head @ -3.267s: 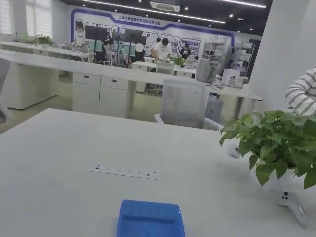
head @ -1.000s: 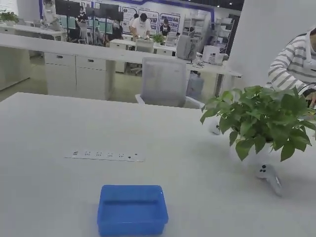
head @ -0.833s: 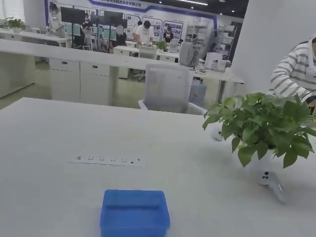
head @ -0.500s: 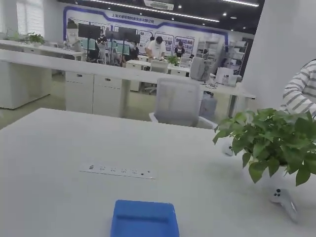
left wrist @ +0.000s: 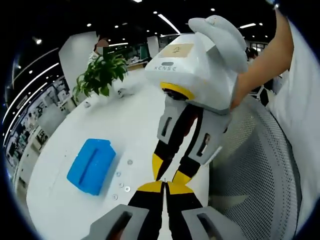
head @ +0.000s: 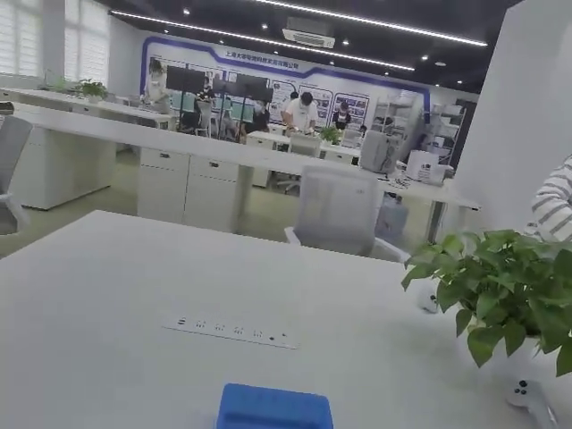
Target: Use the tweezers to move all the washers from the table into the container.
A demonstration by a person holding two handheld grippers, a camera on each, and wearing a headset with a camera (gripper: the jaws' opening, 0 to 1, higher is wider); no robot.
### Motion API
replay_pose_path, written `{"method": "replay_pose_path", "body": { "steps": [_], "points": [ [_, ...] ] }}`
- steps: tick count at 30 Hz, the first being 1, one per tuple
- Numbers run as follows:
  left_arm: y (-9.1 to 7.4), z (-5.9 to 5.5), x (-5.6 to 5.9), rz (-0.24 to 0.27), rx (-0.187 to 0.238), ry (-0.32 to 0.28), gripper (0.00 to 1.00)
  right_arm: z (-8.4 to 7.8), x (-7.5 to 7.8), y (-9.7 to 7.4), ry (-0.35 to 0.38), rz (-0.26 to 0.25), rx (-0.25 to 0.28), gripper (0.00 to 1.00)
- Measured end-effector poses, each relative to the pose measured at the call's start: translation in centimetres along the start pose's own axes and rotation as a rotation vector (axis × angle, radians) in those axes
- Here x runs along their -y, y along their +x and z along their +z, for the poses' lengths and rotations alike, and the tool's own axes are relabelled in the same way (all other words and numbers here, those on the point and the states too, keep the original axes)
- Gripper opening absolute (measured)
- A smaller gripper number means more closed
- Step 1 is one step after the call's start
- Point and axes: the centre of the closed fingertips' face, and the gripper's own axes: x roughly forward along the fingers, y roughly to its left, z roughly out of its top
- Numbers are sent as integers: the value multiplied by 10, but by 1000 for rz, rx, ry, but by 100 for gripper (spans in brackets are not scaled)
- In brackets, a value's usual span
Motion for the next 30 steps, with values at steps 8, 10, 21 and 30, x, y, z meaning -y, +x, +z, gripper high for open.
{"method": "replay_pose_path", "body": {
  "steps": [8,10,21,30],
  "points": [
    [3,3,7,-33,20,45,0,-2,-7,8,-17,37,-13,5],
    [3,3,8,-43,23,52,0,-3,-8,9,-36,40,-19,5],
    [4,-2,-4,61,77,-89,16,-4,0,11,-7,45,-12,2],
    [-36,-15,-21,248,272,-519,50,-7,8,3,38,39,-4,2]
  ]
}}
